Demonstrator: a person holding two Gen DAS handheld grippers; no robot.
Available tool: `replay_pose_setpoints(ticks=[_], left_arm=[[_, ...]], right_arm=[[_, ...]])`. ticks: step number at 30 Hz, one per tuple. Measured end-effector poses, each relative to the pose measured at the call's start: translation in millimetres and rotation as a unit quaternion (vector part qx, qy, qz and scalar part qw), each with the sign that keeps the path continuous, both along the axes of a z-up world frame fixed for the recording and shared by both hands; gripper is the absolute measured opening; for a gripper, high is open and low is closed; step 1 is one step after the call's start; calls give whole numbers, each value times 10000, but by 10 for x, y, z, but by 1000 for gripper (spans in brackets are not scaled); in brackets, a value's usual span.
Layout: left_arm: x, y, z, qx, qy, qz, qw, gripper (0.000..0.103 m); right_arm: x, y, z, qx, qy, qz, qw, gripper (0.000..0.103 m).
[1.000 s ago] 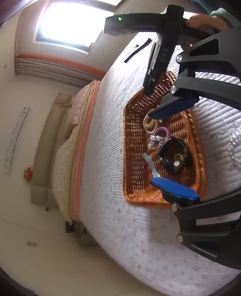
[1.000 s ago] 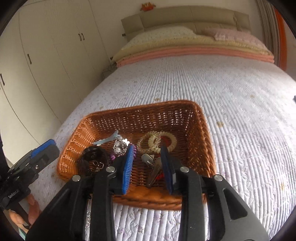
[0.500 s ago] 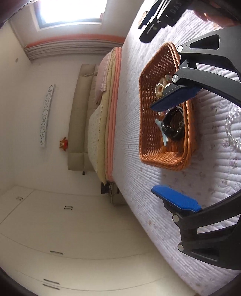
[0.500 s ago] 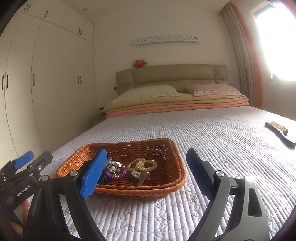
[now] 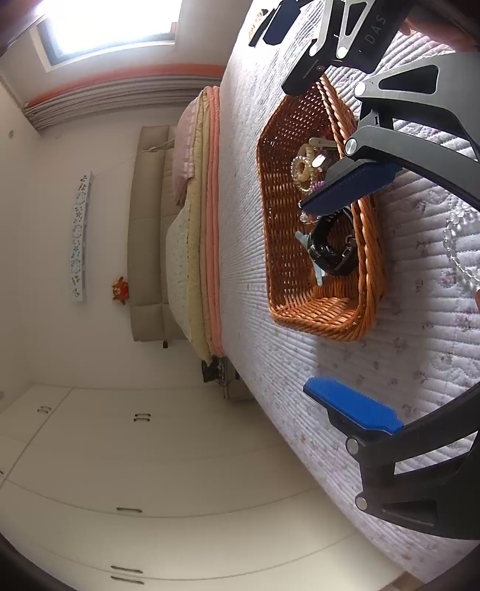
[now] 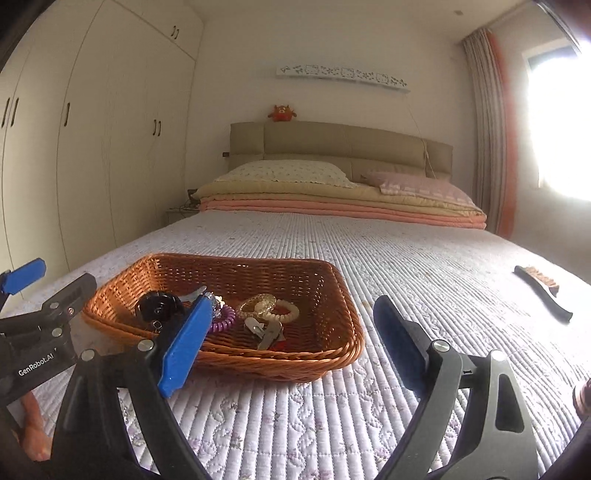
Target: Organize jewelry
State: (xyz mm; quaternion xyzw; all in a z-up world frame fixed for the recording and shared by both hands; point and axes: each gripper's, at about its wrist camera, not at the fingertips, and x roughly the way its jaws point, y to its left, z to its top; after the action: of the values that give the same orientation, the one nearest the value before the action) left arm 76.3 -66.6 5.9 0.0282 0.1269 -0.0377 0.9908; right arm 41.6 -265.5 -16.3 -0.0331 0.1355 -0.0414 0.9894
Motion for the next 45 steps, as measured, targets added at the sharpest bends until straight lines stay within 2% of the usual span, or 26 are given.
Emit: replay_pose_setpoints(ticks=[12,45], left_arm=[[33,26,5,-60,114,-14,9999,93],[58,32,4,-107,223,-52,9997,93]], right_arm=[[114,-140,-23,334,324,-117,9988,85],[110,-170,-19,372,389,-79,9985,85]])
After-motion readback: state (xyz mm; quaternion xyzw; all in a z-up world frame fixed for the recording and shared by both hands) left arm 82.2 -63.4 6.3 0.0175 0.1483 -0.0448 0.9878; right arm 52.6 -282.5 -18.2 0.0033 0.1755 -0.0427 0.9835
